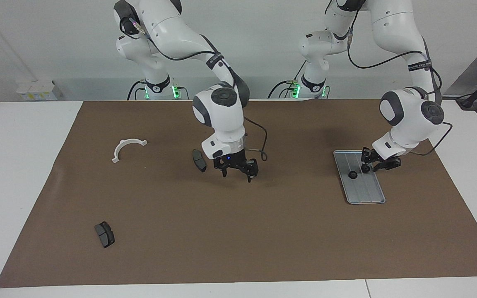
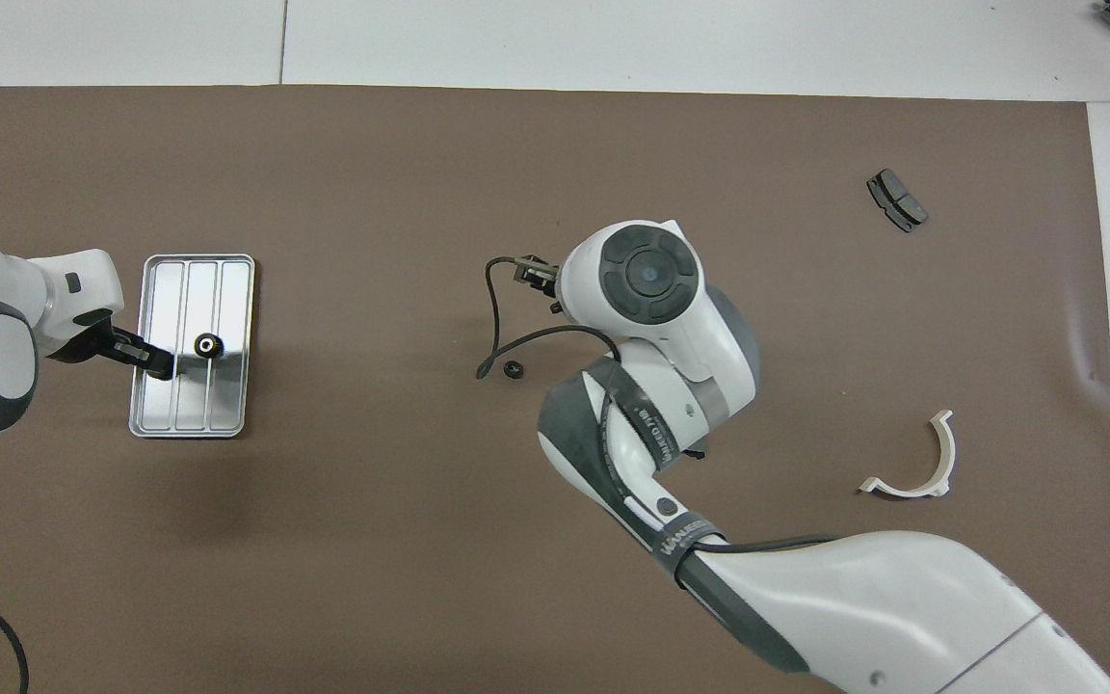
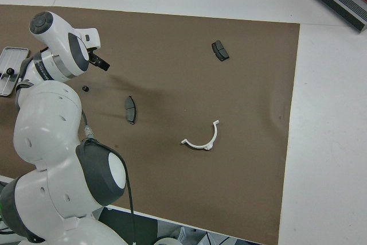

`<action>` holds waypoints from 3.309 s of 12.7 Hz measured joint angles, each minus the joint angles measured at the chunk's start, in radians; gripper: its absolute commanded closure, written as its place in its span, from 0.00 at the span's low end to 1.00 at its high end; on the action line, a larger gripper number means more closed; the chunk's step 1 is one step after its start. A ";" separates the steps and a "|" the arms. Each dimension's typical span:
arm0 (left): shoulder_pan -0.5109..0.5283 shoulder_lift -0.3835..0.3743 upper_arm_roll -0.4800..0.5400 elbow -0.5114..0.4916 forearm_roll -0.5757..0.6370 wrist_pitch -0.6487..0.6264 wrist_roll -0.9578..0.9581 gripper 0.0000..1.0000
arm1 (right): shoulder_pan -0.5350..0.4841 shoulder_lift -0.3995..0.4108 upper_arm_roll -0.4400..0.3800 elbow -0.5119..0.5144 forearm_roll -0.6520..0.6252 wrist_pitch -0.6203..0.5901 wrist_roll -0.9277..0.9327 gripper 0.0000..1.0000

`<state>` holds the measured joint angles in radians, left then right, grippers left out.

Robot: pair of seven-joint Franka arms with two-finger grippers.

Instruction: Pick bearing gear from pile to tray

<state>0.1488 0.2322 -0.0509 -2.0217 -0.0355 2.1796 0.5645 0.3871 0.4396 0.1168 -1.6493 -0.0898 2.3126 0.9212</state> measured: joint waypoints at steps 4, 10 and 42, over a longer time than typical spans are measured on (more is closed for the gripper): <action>-0.023 -0.028 -0.010 0.007 -0.002 0.000 -0.087 0.05 | -0.161 -0.160 -0.001 -0.079 0.000 -0.144 -0.199 0.00; -0.291 -0.039 -0.020 0.026 -0.002 0.004 -0.598 0.19 | -0.325 -0.340 -0.001 -0.091 0.001 -0.352 -0.452 0.00; -0.717 0.217 -0.020 0.207 -0.005 0.118 -1.201 0.69 | -0.441 -0.461 -0.004 0.050 0.030 -0.777 -0.751 0.00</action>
<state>-0.5679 0.4490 -0.0708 -1.8149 -0.0403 2.2980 -0.6370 -0.0537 -0.0219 0.1133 -1.5992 -0.0600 1.5354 0.1703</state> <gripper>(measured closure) 0.621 0.000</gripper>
